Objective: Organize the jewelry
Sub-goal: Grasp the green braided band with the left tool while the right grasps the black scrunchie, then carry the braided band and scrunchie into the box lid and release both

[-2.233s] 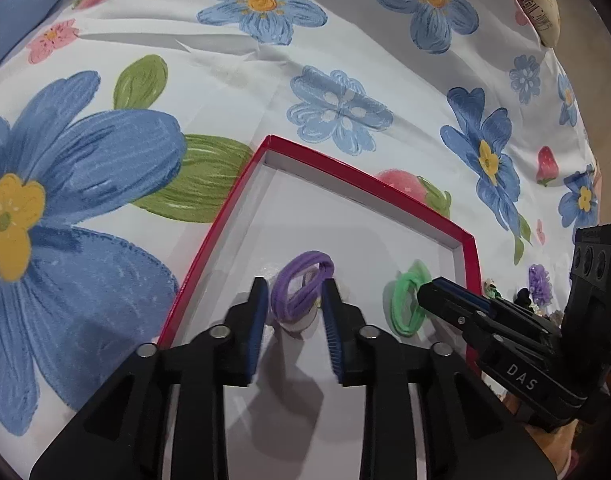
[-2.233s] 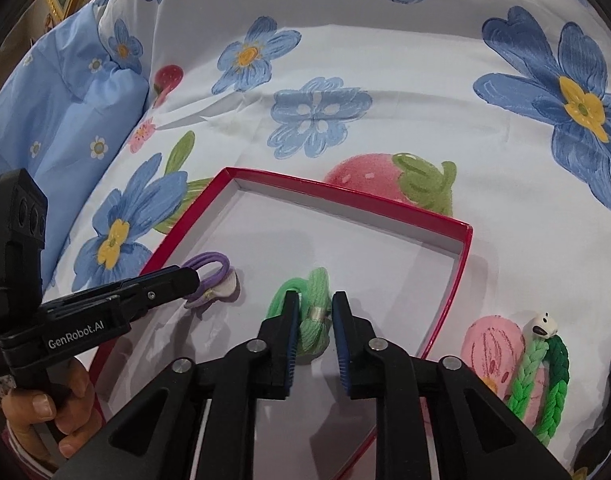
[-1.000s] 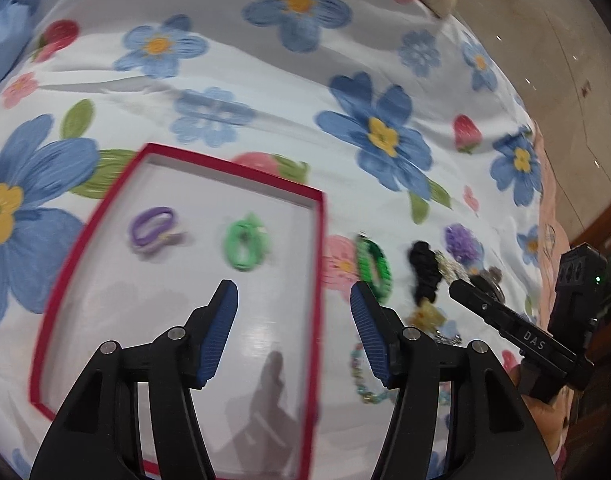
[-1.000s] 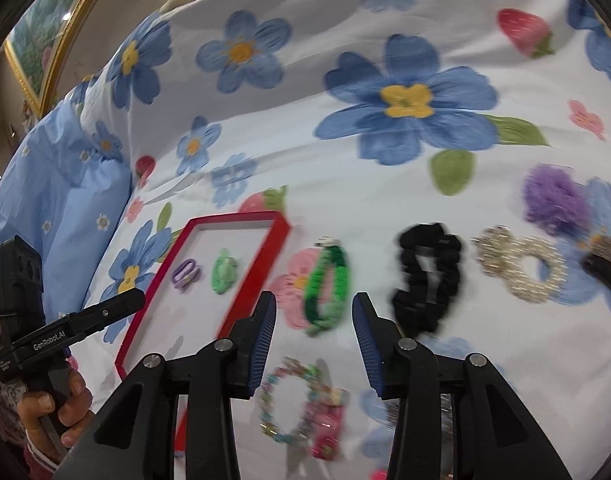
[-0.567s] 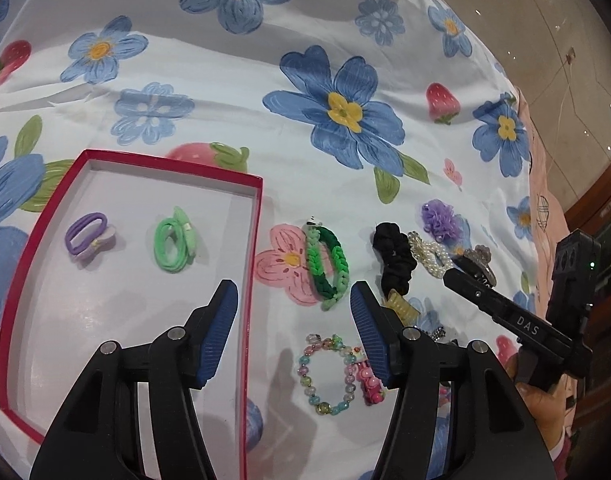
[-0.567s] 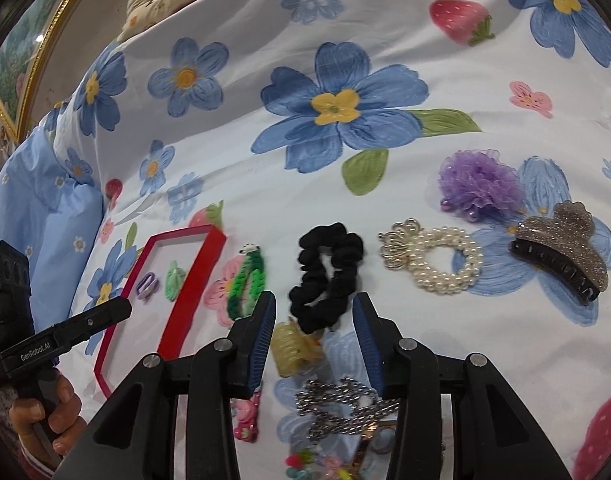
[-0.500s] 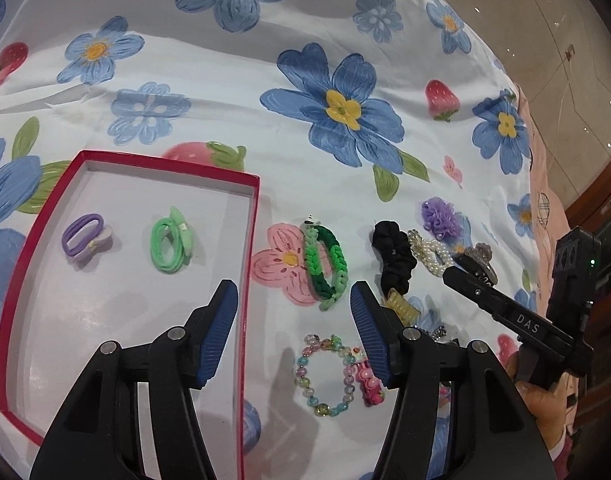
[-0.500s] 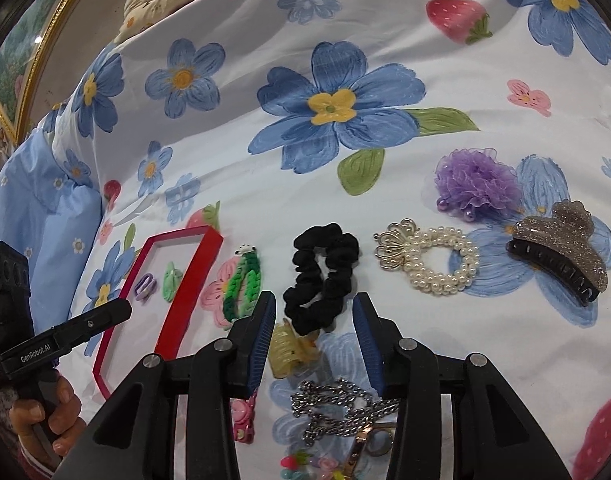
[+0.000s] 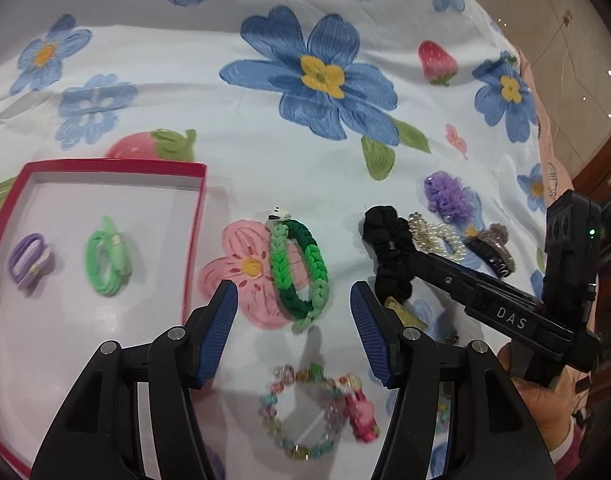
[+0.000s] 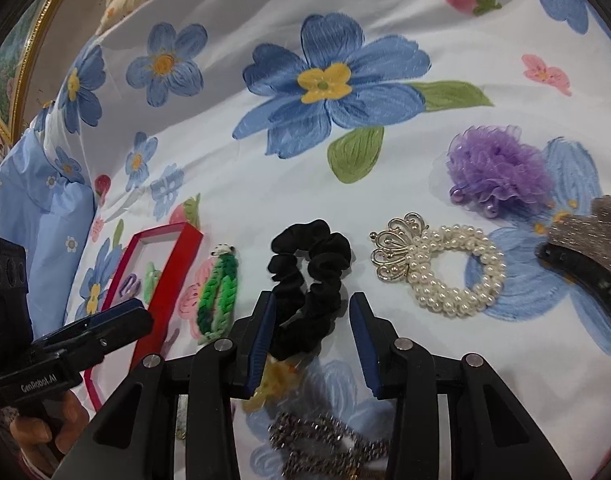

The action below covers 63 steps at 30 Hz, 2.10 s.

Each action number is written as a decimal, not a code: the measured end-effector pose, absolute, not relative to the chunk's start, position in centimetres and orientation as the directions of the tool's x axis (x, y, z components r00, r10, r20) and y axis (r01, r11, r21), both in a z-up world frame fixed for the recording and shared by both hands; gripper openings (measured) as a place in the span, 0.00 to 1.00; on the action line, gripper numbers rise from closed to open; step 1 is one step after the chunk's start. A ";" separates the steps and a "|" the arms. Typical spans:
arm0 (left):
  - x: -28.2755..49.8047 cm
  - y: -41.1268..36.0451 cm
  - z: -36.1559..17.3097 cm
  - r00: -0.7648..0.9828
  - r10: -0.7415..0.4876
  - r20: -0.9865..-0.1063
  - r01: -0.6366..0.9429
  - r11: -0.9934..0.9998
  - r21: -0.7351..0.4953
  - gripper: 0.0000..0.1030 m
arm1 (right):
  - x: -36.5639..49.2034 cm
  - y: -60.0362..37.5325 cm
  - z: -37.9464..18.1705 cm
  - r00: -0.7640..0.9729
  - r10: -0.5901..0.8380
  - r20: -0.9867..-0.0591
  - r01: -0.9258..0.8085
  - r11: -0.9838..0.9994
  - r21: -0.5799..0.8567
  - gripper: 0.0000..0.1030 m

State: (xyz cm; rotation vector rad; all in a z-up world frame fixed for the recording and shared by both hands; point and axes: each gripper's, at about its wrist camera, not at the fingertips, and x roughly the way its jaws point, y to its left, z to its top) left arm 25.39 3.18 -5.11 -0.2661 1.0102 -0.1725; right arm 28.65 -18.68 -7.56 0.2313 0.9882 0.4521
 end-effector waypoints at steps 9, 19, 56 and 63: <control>27.8 2.0 -8.2 0.467 -0.240 -0.851 0.027 0.966 -0.258 0.56 | 30.3 -19.2 -9.5 0.442 0.473 -0.762 -0.243 0.881 0.406 0.15; 28.0 1.3 -8.4 0.463 -0.250 -0.850 0.079 0.967 -0.241 0.15 | 29.8 -20.4 -8.7 0.474 0.496 -0.728 -0.220 0.867 0.447 0.09; 16.9 13.1 -0.2 0.689 -0.205 -0.695 -0.065 0.938 -0.341 0.08 | 23.6 -11.1 -2.1 0.448 0.639 -0.625 -0.413 0.768 0.490 0.08; 15.7 17.0 -1.4 0.691 -0.171 -0.702 -0.141 0.921 -0.363 0.08 | 22.9 -5.5 -2.6 0.377 0.675 -0.634 -0.486 0.727 0.485 0.08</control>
